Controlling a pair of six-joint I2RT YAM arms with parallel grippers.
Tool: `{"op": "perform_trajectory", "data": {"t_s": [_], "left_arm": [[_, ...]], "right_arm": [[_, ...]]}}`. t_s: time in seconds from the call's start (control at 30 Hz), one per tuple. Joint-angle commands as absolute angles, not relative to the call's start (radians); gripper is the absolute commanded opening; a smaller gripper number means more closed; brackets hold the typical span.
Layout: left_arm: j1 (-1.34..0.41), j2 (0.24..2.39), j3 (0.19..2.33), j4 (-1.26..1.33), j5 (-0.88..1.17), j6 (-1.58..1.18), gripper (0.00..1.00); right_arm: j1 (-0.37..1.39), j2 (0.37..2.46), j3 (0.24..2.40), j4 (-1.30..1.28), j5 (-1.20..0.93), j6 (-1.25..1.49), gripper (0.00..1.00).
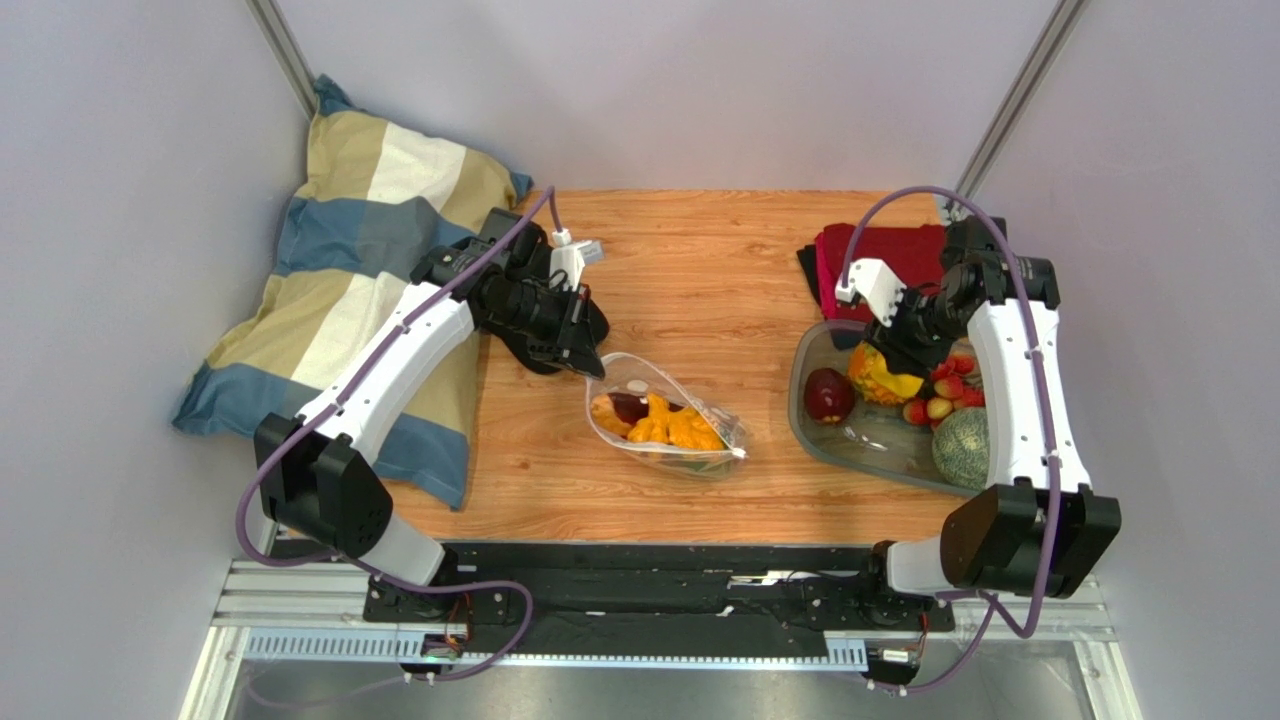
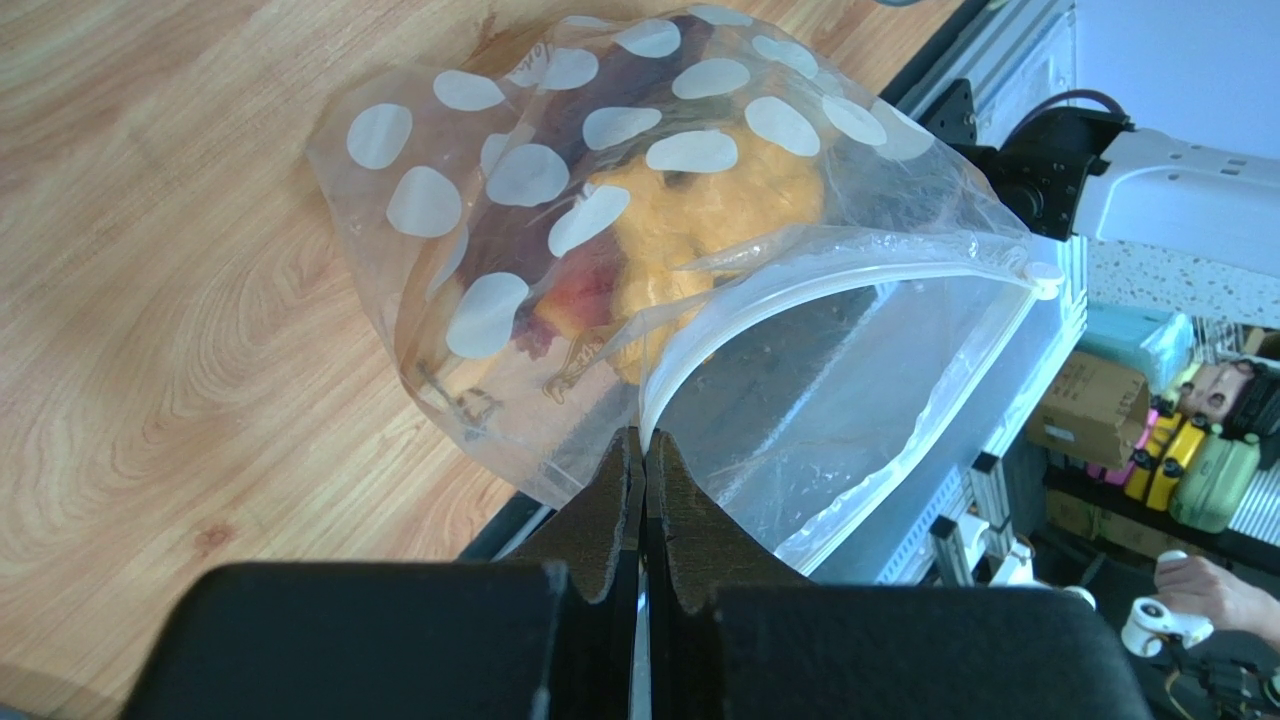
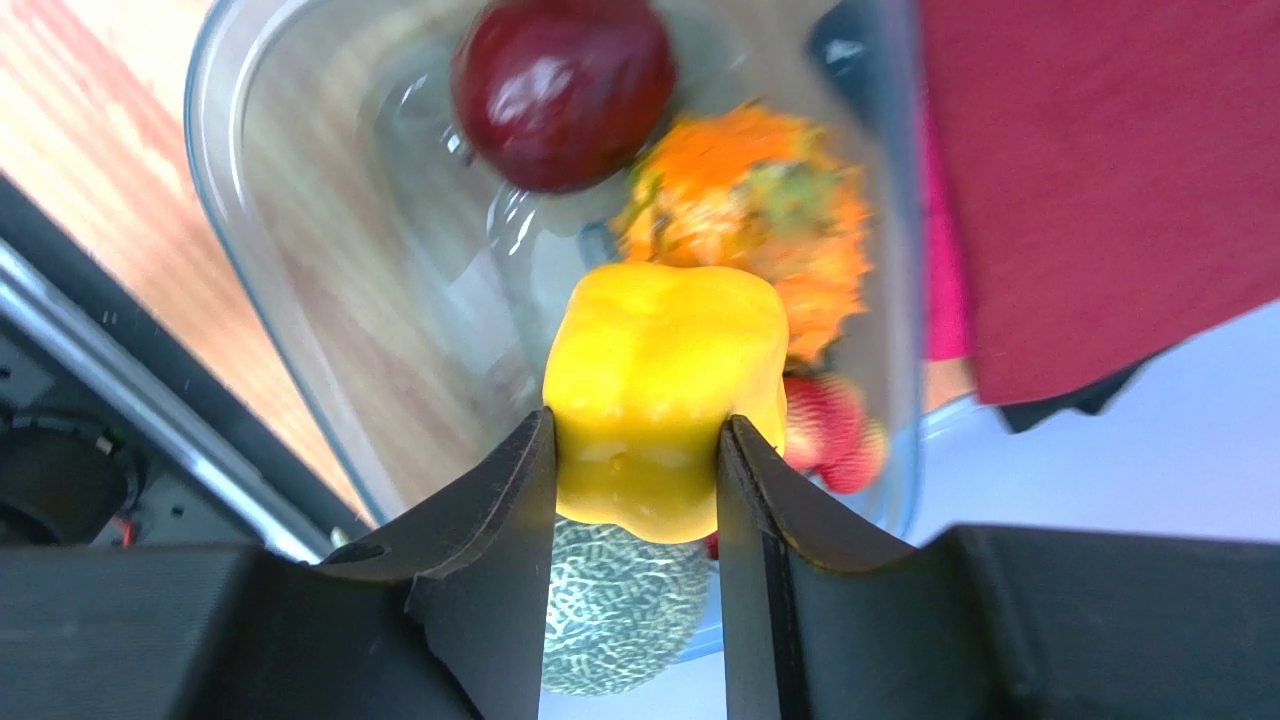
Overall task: Place the food in the zip-top bag and seal the zipper
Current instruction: Pick up the fake vegetable from the bin, then place the fake vegetable in the zipper food storage bag.
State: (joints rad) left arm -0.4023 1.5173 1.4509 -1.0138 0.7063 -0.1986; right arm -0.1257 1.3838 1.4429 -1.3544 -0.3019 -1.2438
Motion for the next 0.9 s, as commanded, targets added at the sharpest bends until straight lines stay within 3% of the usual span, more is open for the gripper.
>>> {"op": "perform_trajectory", "data": {"t_s": [0.0, 0.33, 0.67, 0.87], "left_arm": [[-0.397, 1.491, 1.443, -1.006, 0.73, -0.178, 0.0], [-0.399, 1.512, 1.443, -0.999, 0.718, -0.181, 0.0], [-0.397, 1.539, 1.45, -1.003, 0.71, -0.181, 0.0], [-0.388, 1.546, 1.462, -1.009, 0.75, -0.186, 0.0]], "right_arm": [[-0.126, 1.342, 1.511, -1.667, -0.388, -1.206, 0.02], [-0.032, 1.262, 1.578, -1.667, -0.514, -1.105, 0.01], [0.346, 1.344, 1.994, -1.594, -0.718, -0.74, 0.0], [0.521, 1.351, 1.991, -1.448, -0.793, -0.56, 0.0]]}}
